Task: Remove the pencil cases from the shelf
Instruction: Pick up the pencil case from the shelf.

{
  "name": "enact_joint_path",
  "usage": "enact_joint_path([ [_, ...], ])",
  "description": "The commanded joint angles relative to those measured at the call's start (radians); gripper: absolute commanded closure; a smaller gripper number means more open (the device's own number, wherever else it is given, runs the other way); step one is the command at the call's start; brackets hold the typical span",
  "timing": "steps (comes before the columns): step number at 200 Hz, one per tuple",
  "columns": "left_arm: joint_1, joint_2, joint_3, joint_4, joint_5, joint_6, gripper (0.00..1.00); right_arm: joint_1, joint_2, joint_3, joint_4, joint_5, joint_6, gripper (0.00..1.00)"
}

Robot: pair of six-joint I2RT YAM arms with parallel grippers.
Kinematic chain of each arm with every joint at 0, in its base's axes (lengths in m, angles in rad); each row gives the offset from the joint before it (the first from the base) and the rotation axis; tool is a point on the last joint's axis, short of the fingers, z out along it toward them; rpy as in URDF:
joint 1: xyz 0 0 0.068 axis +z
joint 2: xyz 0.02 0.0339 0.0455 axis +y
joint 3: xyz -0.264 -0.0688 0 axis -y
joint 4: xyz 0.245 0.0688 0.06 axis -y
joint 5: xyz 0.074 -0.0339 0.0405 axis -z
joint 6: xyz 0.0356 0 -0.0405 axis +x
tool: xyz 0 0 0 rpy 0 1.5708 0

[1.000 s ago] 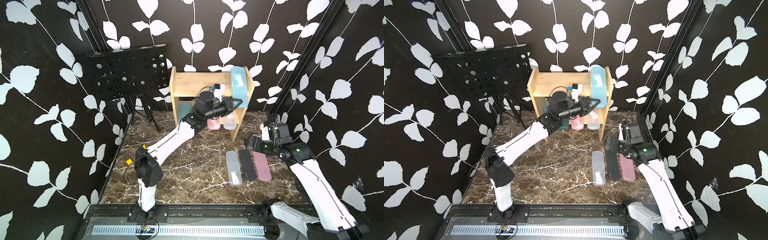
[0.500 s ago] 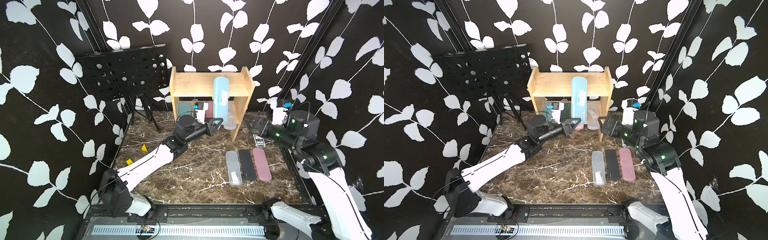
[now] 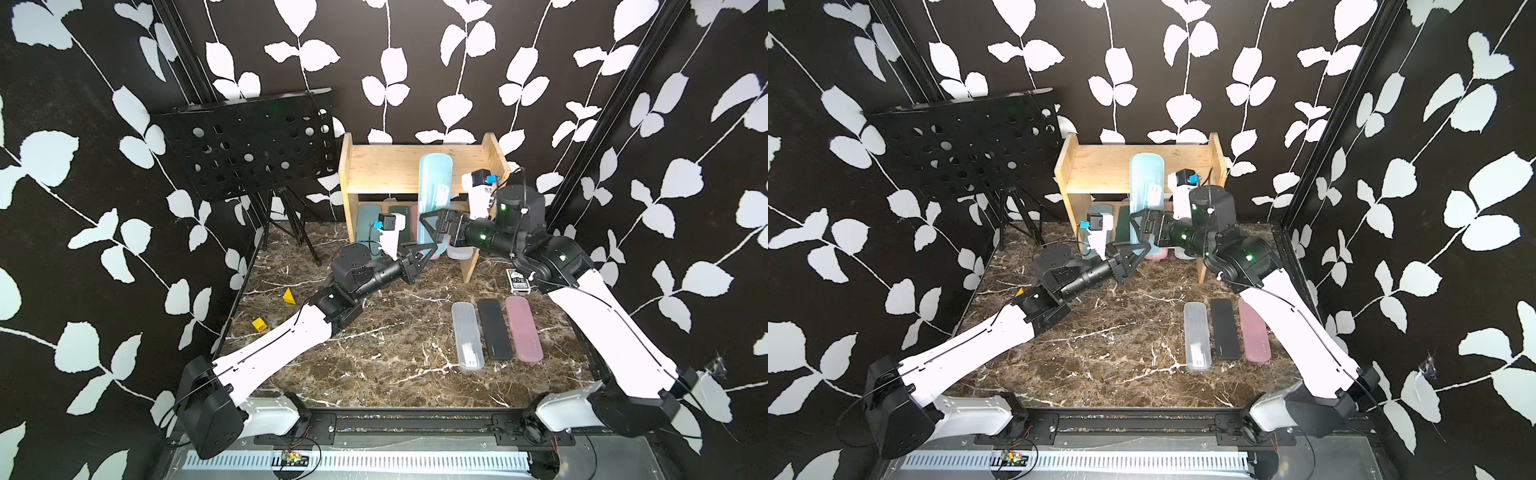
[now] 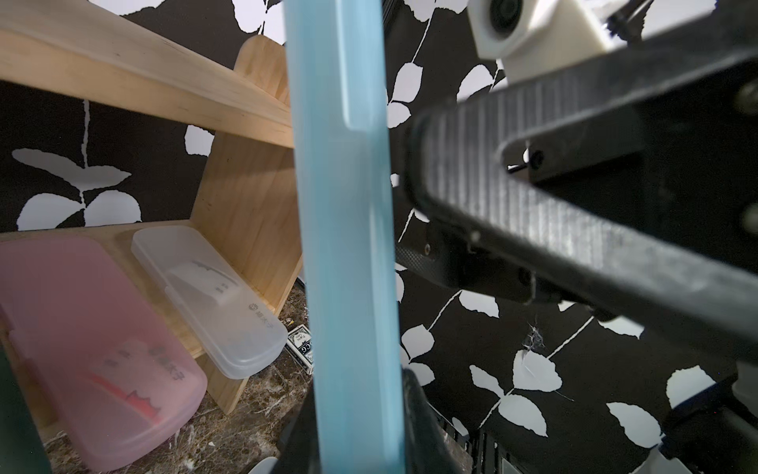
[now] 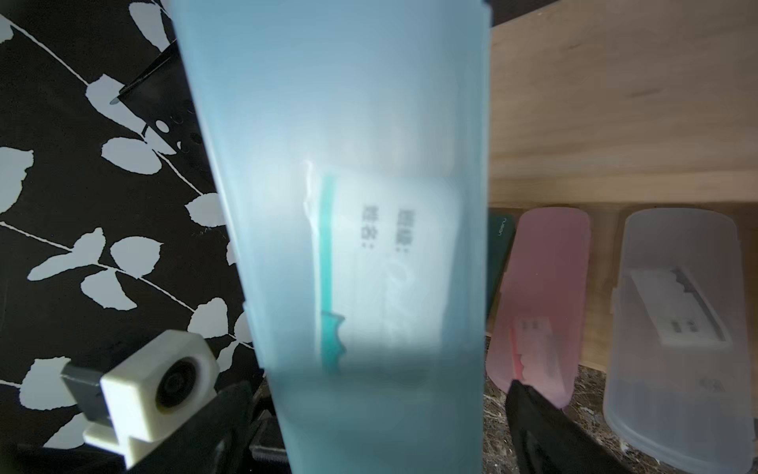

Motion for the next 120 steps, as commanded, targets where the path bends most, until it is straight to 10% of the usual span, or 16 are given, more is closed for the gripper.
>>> enact_joint_path([
  [1,-0.002,-0.039,-0.009,0.064,0.009,0.025,1.0,0.026,0.018,0.086,0.029,0.048,-0.035,0.01],
  [83,-0.002,-0.052,-0.013,0.033,0.015,0.038,1.0,0.074,0.121,0.211,-0.103,0.175,-0.103,0.06],
  [120,-0.003,-0.065,-0.022,0.011,0.006,0.045,1.0,0.078,0.135,0.23,-0.135,0.204,-0.111,0.28],
])
